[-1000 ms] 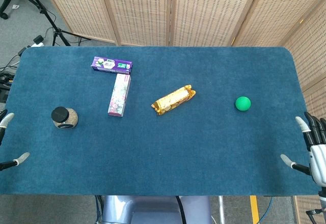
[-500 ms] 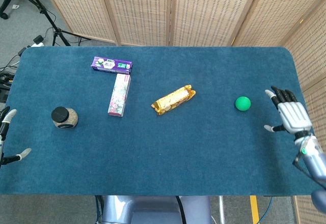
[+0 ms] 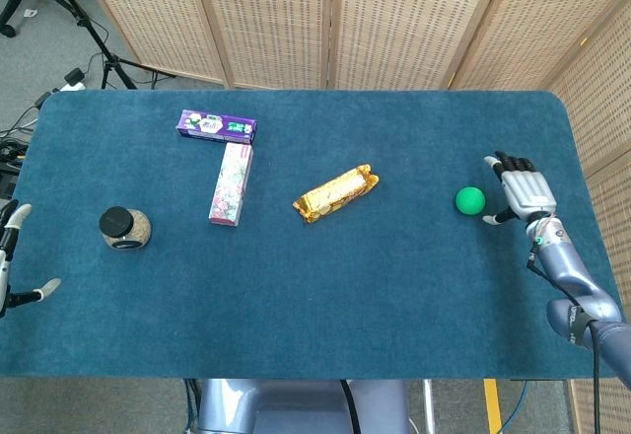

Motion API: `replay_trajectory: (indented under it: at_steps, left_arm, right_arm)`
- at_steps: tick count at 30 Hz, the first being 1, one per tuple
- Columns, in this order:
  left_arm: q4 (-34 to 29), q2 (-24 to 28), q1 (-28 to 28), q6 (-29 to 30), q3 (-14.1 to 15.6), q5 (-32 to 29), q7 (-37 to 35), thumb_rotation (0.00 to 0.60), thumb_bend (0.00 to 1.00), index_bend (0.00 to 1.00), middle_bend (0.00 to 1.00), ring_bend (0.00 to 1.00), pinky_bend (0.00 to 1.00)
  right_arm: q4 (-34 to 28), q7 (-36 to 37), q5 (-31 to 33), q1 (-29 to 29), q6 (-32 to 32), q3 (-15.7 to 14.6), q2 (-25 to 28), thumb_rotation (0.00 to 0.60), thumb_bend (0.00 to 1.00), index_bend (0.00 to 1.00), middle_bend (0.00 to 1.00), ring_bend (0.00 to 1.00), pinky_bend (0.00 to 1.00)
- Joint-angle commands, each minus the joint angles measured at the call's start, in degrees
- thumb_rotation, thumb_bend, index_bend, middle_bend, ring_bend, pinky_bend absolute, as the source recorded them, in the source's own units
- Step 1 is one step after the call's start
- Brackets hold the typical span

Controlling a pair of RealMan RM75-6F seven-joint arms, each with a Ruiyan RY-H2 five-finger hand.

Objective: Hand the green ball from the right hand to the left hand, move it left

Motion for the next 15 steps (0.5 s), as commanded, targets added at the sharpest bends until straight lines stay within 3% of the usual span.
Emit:
replay_trajectory:
  at_steps: [1,6,12,15]
  left_arm:
    - [0.09,-0.01,-0.10,-0.23,-0.08,-0.28,0.03,0.600,0.00,0.00,0.00,0.00,0.00]
    - [0.25,0.02,-0.12,-0.40,-0.07,-0.43,-0.21,0.600,0.00,0.00,0.00,0.00,0.00]
    - [0.35,-0.01,-0.14,-0.56,0.03,-0.32,-0.46,0.600,0.00,0.00,0.00,0.00,0.00]
    - [0.32,-0.05,-0.21,-0.69,0.04,-0.37,-0.43,0.600,0.00,0.00,0.00,0.00,0.00]
  right_arm:
    - [0.57,-0.28,-0.42,0.32,0.10,-0.61,-0.81,0.600,0.00,0.10,0.05,0.00,0.10]
    - [3.57,-0.73,-0.39,1.34,-0.19,-0.92,-3.52,0.600,0.00,0.17,0.14,0.10,0.16]
    - [10.24,0.68,-0.27,2.36,-0.37,-0.94,-8.79,0.600,0.00,0.30,0.39,0.35,0.33]
    - [12.15,2.58,-0.76,2.75,-0.15,-1.02,-10.20,0.600,0.01,0.42,0.50,0.44,0.41]
